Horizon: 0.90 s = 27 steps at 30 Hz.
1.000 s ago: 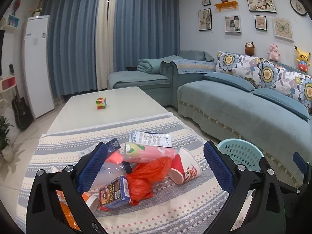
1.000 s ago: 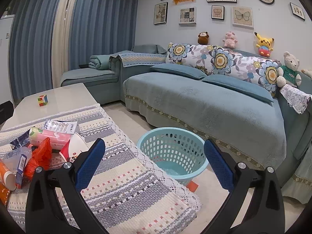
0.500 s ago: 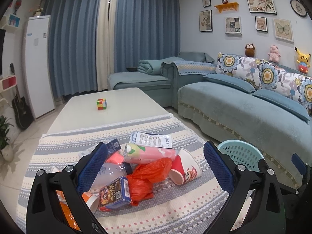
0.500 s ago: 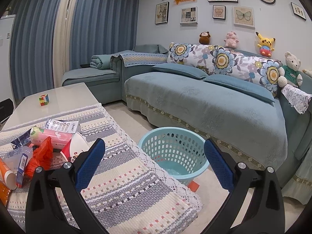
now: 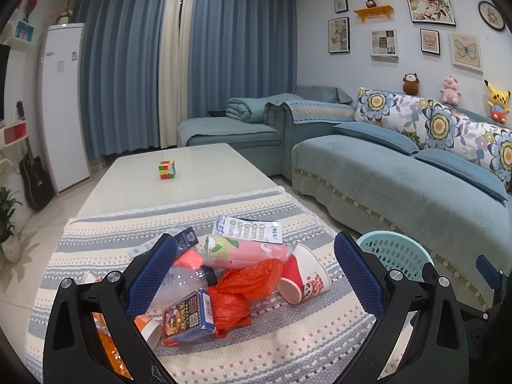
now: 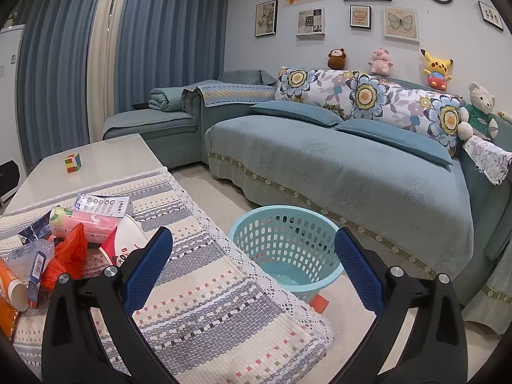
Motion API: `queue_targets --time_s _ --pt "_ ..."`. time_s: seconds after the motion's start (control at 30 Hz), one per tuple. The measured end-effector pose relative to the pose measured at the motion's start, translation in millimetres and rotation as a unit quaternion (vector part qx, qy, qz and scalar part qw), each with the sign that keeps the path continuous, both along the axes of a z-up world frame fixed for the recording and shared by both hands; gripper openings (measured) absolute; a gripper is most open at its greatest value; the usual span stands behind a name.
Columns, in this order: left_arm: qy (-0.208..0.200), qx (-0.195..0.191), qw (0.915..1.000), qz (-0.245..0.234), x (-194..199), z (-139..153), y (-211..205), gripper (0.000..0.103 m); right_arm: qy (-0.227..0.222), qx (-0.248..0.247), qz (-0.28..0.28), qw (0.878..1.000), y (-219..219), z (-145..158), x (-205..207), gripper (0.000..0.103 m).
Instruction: Collect trash
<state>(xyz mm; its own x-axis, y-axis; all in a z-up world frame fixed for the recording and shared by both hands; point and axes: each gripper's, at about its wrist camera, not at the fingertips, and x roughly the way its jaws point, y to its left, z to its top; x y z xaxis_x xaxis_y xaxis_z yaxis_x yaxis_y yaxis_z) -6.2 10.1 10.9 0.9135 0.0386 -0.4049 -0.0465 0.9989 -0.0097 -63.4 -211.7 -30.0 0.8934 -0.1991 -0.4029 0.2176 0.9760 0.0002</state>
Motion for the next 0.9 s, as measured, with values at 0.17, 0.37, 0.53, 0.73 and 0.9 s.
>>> queue_targets --time_s 0.17,0.37,0.53,0.73,0.9 --pt "0.001 -0.001 1.0000 0.000 0.3 -0.3 -0.4 0.096 0.002 0.001 0.001 1.000 -0.1 -0.5 0.8 0.096" --pt "0.001 -0.002 1.0000 0.001 -0.3 -1.1 -0.8 0.096 0.004 0.003 0.002 1.000 -0.5 -0.6 0.9 0.096" --pt "0.000 -0.004 1.0000 0.002 -0.5 -1.1 -0.8 0.096 0.006 0.004 0.003 1.000 -1.7 -0.8 1.6 0.096" --pt "0.001 -0.007 1.0000 0.002 0.2 -1.5 -0.8 0.096 0.009 0.007 0.004 1.000 -2.0 -1.2 3.2 0.096" --pt "-0.001 -0.007 1.0000 0.002 0.1 -1.9 -0.6 0.096 0.010 0.007 0.004 1.000 -2.1 -1.3 3.9 0.096"
